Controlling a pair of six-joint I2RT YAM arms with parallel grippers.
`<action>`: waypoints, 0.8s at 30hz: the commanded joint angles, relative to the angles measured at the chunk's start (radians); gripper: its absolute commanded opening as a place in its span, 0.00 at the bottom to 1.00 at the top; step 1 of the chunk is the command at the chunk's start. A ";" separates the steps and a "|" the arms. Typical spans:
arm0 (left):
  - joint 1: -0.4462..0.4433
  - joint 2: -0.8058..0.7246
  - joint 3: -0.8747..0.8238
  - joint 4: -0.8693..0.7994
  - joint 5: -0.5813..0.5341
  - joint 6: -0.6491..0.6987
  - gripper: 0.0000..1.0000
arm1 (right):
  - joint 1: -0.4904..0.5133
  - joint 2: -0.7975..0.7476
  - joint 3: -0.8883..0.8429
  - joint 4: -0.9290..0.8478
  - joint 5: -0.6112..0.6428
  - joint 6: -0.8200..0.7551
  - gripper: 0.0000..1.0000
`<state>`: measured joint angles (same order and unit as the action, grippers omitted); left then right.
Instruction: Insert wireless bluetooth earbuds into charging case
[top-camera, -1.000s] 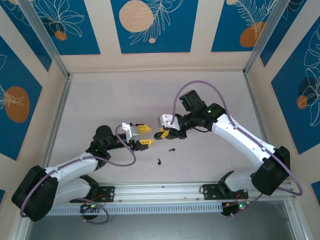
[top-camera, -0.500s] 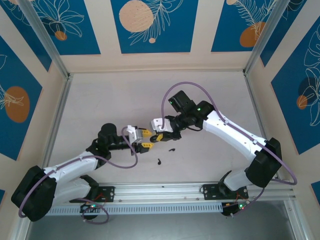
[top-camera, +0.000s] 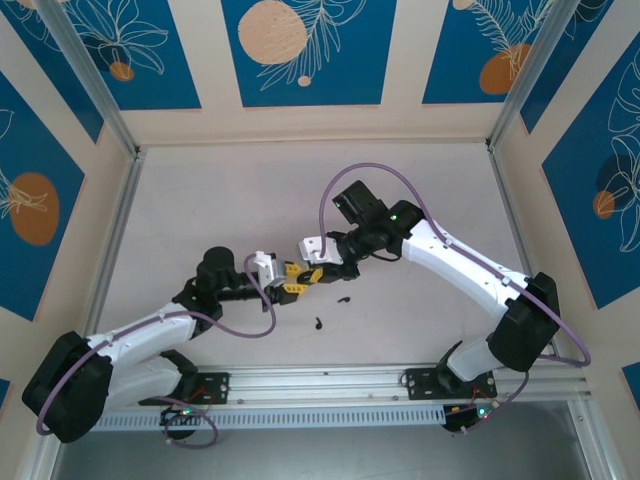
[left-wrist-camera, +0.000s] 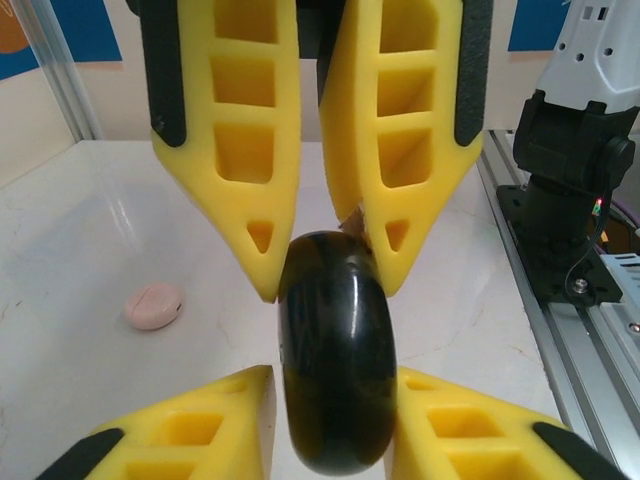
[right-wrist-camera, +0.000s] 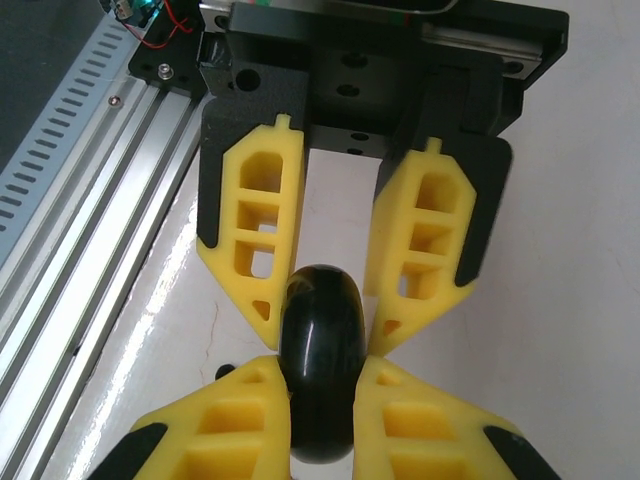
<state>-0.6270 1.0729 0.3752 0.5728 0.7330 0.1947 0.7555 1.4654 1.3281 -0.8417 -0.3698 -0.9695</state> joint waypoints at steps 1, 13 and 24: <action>-0.010 -0.026 0.033 0.001 0.016 0.019 0.23 | 0.010 0.015 0.026 -0.025 -0.045 -0.005 0.13; -0.012 -0.045 0.031 0.004 0.024 0.015 0.13 | -0.046 0.016 -0.001 0.126 0.038 0.103 0.42; -0.012 -0.047 0.016 0.013 -0.008 0.008 0.13 | -0.117 0.025 0.025 0.177 -0.002 0.168 0.45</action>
<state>-0.6304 1.0458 0.3756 0.5640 0.6838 0.1932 0.6609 1.4788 1.3289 -0.7170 -0.3706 -0.8368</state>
